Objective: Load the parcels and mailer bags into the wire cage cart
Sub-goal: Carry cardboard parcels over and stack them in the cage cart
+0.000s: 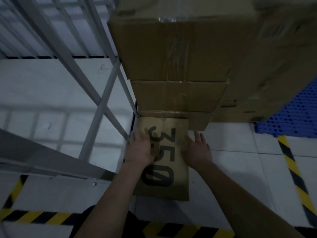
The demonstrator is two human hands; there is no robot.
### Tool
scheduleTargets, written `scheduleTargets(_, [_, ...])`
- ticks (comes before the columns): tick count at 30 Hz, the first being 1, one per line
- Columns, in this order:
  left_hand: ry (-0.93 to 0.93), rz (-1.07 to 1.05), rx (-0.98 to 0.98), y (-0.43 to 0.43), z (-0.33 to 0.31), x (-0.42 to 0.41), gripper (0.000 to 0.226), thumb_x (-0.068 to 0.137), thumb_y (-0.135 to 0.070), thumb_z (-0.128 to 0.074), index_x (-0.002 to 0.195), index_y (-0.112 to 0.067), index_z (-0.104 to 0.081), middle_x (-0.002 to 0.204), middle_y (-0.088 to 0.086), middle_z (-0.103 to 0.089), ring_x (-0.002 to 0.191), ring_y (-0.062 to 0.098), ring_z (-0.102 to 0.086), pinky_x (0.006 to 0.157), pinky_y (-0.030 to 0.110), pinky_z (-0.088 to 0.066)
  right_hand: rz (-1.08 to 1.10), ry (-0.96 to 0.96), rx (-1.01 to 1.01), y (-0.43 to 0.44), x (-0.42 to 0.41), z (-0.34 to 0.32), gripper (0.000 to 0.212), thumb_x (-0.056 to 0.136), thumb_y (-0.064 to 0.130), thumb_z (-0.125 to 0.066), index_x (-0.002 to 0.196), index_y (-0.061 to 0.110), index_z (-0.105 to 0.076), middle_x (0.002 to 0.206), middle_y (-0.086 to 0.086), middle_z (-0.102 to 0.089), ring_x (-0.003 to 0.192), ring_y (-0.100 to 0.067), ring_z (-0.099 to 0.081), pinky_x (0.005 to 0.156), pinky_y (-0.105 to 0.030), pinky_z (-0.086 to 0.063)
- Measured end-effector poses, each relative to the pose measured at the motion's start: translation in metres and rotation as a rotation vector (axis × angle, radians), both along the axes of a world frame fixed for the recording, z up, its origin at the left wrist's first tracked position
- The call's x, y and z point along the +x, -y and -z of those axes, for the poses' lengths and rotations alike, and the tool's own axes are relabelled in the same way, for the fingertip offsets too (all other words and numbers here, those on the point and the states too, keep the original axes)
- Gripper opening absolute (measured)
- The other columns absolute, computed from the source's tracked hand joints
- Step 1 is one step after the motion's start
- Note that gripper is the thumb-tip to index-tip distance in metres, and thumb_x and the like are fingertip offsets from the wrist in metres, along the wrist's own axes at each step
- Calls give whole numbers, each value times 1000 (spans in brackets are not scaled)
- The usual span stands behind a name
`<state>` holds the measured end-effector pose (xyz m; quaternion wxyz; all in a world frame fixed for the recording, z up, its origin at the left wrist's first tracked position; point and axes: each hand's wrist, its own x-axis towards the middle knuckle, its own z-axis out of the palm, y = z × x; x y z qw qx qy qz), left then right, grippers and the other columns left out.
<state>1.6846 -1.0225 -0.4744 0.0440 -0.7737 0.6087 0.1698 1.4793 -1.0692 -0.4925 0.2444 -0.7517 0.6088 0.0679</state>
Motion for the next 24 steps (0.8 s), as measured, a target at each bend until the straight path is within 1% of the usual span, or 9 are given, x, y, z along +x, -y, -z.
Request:
scheduleTargets(3, [27,-74,-45,-3,-82,-7,111,77,-51,-76,155,-17,-5,161,18,-13,146,39,-19,113,54,-34,-15,-80,-153,7,-19,-96,47,96,46,-55,138,25,-52,166,-10,15,152,-37,11,118,-64,-8])
scheduleTargets(4, [22,-94,-29,-4,-111,-11,115,76,-56,-74,156,-17,-1,161,17,-11,147,39,-19,112,55,-33,-1,-93,-174,7,-27,-131,44,95,47,-55,133,24,-57,166,-10,15,153,-36,10,117,-64,-8])
scheduleTargets(5, [19,-104,-19,-5,-139,-15,116,76,-61,-72,156,-17,0,161,17,-12,146,39,-20,112,55,-33,14,-99,-182,6,-36,-164,47,95,48,-54,135,25,-55,167,-9,12,153,-36,7,117,-64,-9])
scheduleTargets(8, [37,-103,2,-15,-229,-28,112,78,-67,-64,156,-17,-2,161,14,-14,145,36,-22,110,52,-35,37,-96,-200,-2,-54,-261,63,94,47,-54,151,29,-33,165,-9,-6,151,-35,-11,118,-61,-18])
scheduleTargets(9, [47,-91,26,-21,-258,-33,110,81,-66,-62,157,-16,-1,162,13,-13,146,36,-21,111,51,-34,43,-93,-208,-7,-58,-289,64,94,45,-55,151,28,-31,163,-10,-12,149,-34,-17,118,-59,-21])
scheduleTargets(11, [80,-49,62,-32,-316,-41,106,86,-62,-59,157,-15,3,163,10,-8,147,34,-18,112,49,-33,49,-111,-200,-15,-64,-345,58,95,39,-54,148,22,-37,160,-13,-18,146,-34,-23,117,-56,-25])
scheduleTargets(15, [91,-58,50,-50,-427,-53,92,90,-55,-55,157,-16,-5,161,9,-13,146,32,-20,112,48,-32,9,-169,-176,-33,-61,-452,45,96,36,-52,138,21,-48,160,-12,-18,147,-34,-21,116,-58,-24])
scheduleTargets(19, [100,-77,28,-65,-535,-57,82,89,-51,-58,154,-18,-19,161,10,-14,149,31,-15,117,52,-22,-63,-180,-220,-49,-49,-548,47,93,40,-55,136,24,-51,158,-10,-22,143,-33,-26,113,-59,-28])
scheduleTargets(24, [90,-139,-75,-84,-641,-27,71,90,-49,-54,148,-18,-29,158,10,-22,146,30,-20,115,48,-28,-89,-124,-212,-55,-29,-641,43,93,43,-51,135,33,-47,157,-5,-10,147,-30,-11,117,-61,-20])
